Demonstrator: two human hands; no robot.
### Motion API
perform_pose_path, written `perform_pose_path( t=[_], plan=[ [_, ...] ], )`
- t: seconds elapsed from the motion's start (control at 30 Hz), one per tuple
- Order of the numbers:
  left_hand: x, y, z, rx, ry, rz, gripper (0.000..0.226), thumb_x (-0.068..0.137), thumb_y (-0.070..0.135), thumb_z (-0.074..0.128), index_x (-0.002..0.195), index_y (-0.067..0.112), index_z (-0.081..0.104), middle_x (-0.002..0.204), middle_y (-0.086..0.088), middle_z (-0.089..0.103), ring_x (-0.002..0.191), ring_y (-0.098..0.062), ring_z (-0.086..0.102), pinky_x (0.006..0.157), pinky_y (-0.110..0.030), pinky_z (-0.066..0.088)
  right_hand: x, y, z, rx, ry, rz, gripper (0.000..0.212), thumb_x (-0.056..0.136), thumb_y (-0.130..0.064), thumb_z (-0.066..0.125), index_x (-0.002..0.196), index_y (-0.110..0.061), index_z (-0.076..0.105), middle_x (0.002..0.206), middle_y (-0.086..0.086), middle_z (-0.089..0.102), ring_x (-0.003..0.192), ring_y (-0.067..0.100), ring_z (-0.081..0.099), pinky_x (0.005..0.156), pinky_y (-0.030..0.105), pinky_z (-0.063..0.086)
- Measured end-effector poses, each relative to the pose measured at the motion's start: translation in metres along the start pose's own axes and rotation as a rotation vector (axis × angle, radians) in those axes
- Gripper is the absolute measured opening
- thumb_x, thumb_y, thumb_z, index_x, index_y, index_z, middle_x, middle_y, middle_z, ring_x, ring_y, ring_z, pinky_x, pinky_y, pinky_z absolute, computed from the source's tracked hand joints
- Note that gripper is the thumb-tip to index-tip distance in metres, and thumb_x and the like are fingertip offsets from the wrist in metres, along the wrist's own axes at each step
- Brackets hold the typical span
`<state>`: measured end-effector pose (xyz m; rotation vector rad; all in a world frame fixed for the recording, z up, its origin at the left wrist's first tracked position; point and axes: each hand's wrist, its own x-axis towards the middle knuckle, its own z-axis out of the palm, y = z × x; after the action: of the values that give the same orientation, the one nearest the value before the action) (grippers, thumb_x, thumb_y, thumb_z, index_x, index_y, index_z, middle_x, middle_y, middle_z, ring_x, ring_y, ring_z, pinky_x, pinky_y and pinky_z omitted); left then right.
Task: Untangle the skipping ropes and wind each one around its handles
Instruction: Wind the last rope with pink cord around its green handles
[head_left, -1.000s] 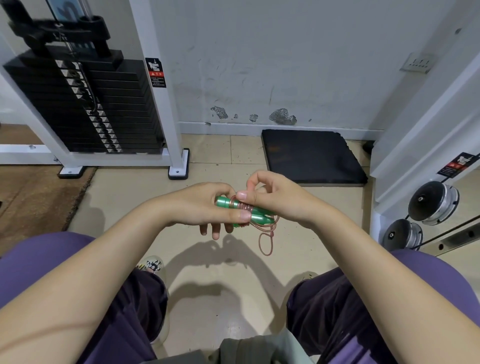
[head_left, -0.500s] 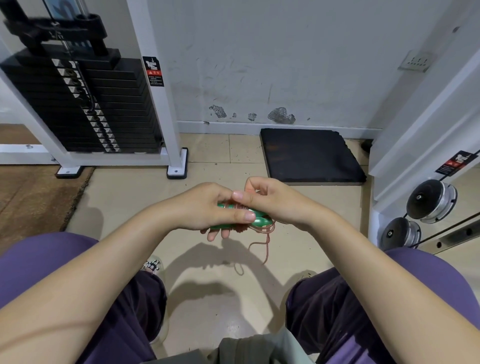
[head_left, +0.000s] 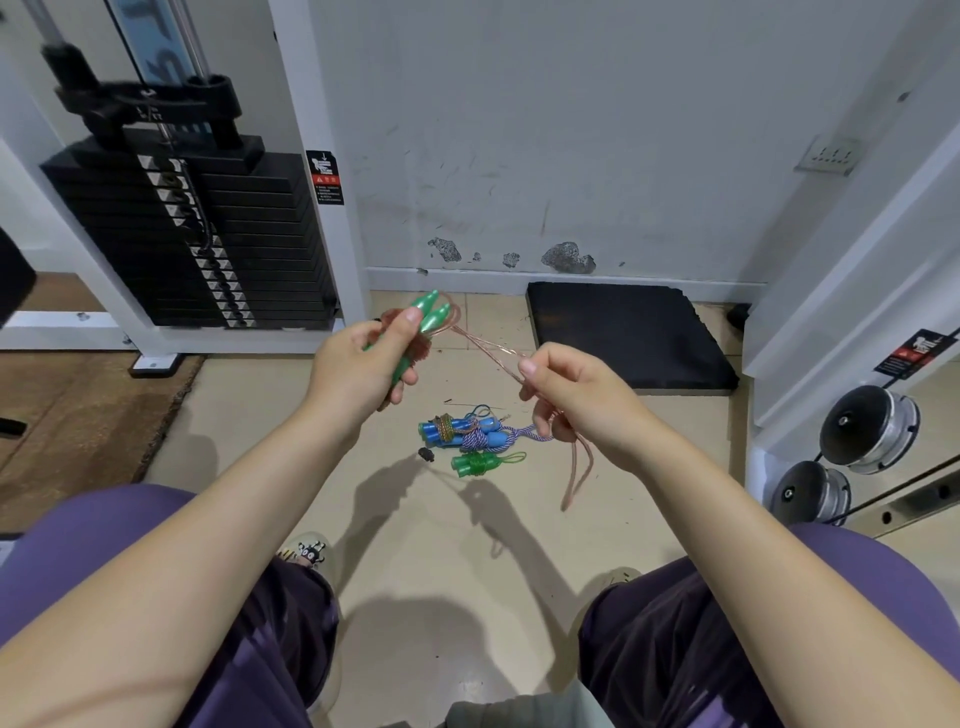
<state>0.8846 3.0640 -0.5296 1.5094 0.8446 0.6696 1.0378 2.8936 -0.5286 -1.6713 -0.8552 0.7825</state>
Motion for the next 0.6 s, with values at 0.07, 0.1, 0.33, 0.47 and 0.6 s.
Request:
perform_pose_path(
  t=[0.07,0.1,0.33,0.47,0.6],
  plan=[
    [0.0011,-0.0001,0.0000,0.001,0.053,-0.010,0.040,0.092,0.051,0.059,0.078,0.014,0.067,0.059,-0.003,0.061,0.042,-0.016,0.045,0.040,-0.019,0.030,0.0014,-0.0017,-0.0004,0.014,0.059,-0.033,0.001,0.098,-0.022,0.057,0.099,-0.023,0.057,0.070,0.007,0.051,0.049,0.016,0.037,0.045,0.022,0.028],
    [0.0007,-0.0003,0.0010,0.009,0.060,-0.007,0.040,0.092,0.050,0.059,0.078,0.014,0.067,0.059,-0.002,0.061,0.042,-0.014,0.045,0.039,-0.019,0.030,0.0019,-0.0015,-0.0015,0.025,0.069,-0.039,0.015,0.097,-0.022,0.059,0.111,-0.029,0.054,0.066,0.007,0.046,0.049,0.015,0.033,0.044,0.023,0.027],
    [0.0035,-0.0048,0.0045,0.009,0.124,-0.012,0.038,0.092,0.049,0.060,0.081,0.012,0.066,0.063,-0.004,0.063,0.043,-0.012,0.048,0.040,-0.021,0.033,-0.0007,0.0031,0.0015,-0.292,-0.077,0.051,0.031,0.100,-0.033,0.053,0.073,-0.020,0.063,0.046,-0.012,0.041,0.044,0.012,0.034,0.049,0.024,0.030],
    [0.0040,-0.0075,0.0072,-0.021,0.083,-0.006,0.039,0.093,0.050,0.058,0.082,0.014,0.066,0.064,-0.005,0.063,0.046,-0.015,0.048,0.045,-0.024,0.035,-0.0046,0.0047,0.0002,-0.270,-0.364,0.214,0.028,0.098,-0.023,0.059,0.074,-0.011,0.063,0.064,0.006,0.058,0.054,0.019,0.054,0.055,0.025,0.049],
    [0.0032,-0.0042,0.0076,-0.087,-0.077,0.016,0.039,0.095,0.049,0.057,0.088,0.011,0.064,0.065,-0.007,0.062,0.047,-0.016,0.048,0.043,-0.024,0.036,-0.0051,0.0048,0.0006,-0.178,-0.368,0.186,0.016,0.092,-0.012,0.067,0.107,-0.008,0.062,0.063,0.011,0.065,0.056,0.023,0.061,0.062,0.029,0.054]
  ],
)
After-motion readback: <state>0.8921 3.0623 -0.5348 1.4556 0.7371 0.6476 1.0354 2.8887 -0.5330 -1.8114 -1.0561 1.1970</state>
